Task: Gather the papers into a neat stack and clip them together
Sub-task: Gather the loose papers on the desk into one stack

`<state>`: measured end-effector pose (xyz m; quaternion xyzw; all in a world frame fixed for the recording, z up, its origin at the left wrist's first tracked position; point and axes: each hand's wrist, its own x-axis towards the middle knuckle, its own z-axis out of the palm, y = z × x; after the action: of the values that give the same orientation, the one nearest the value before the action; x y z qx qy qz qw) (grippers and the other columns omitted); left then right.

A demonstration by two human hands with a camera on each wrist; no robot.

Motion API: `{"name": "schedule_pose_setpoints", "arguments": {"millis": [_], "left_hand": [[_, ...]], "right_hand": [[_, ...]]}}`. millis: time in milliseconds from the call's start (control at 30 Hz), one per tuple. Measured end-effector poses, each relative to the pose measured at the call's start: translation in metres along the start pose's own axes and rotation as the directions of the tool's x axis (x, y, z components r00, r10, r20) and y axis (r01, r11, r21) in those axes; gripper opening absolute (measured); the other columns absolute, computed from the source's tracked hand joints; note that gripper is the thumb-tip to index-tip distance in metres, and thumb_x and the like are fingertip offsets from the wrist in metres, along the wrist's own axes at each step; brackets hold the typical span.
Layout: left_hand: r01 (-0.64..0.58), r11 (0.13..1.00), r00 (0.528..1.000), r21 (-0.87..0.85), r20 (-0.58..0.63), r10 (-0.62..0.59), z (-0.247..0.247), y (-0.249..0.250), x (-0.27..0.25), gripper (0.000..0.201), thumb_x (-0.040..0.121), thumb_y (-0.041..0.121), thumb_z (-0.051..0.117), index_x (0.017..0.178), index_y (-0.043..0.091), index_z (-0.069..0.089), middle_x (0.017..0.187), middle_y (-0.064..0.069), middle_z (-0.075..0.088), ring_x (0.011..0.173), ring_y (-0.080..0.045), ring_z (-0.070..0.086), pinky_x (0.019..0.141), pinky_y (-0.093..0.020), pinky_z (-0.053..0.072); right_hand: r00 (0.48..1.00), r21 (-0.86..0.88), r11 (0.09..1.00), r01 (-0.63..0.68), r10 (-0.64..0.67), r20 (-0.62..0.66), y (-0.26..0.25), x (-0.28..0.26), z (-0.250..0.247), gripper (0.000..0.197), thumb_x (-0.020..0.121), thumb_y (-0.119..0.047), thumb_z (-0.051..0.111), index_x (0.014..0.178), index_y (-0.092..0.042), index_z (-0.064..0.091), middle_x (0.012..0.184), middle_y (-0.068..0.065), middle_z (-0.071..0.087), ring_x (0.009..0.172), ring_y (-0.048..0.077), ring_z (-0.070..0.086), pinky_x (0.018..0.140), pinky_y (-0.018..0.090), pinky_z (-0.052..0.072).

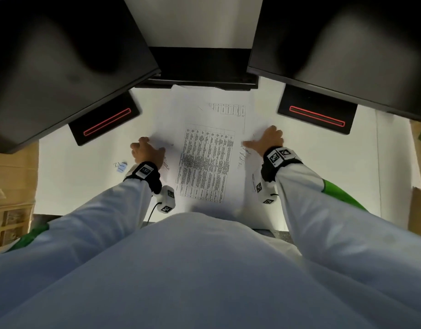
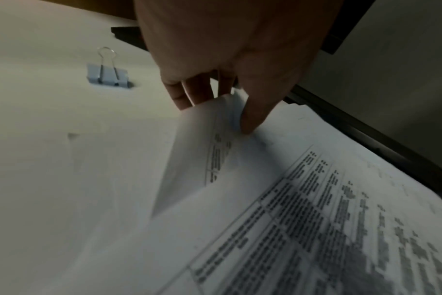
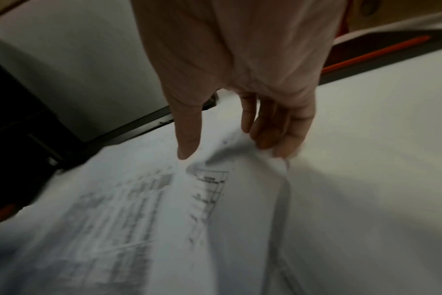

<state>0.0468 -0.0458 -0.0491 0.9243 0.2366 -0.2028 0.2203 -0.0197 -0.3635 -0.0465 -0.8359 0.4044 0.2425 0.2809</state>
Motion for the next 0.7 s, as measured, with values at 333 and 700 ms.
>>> {"name": "schedule_pose_setpoints", "arguments": {"millis": [333,700], "left_hand": [[-0.091,0.992,0.985,0.084,0.157,0.078,-0.001,-0.007,-0.004,0.064,0.085,0.045,0.069,0.141,0.017,0.055,0.140,-0.020,0.048,0.129,-0.041,0.048,0.111,-0.046,0.040],[-0.110,0.994,0.973,-0.006,0.201,0.109,-0.011,-0.016,-0.003,0.055,0.093,0.031,0.063,0.143,0.011,0.050,0.138,-0.021,0.055,0.119,-0.038,0.059,0.103,-0.037,0.045]], "right_hand": [[0.997,0.087,0.994,-0.059,0.062,-0.042,-0.008,-0.018,0.016,0.098,0.071,-0.050,0.079,0.140,-0.002,0.030,0.142,0.019,0.034,0.131,0.038,0.040,0.105,0.049,0.039],[0.995,0.154,0.987,-0.032,0.045,-0.084,0.017,-0.046,0.024,0.074,0.078,-0.041,0.074,0.135,-0.006,0.041,0.137,0.018,0.040,0.127,0.038,0.043,0.104,0.045,0.038]]}}
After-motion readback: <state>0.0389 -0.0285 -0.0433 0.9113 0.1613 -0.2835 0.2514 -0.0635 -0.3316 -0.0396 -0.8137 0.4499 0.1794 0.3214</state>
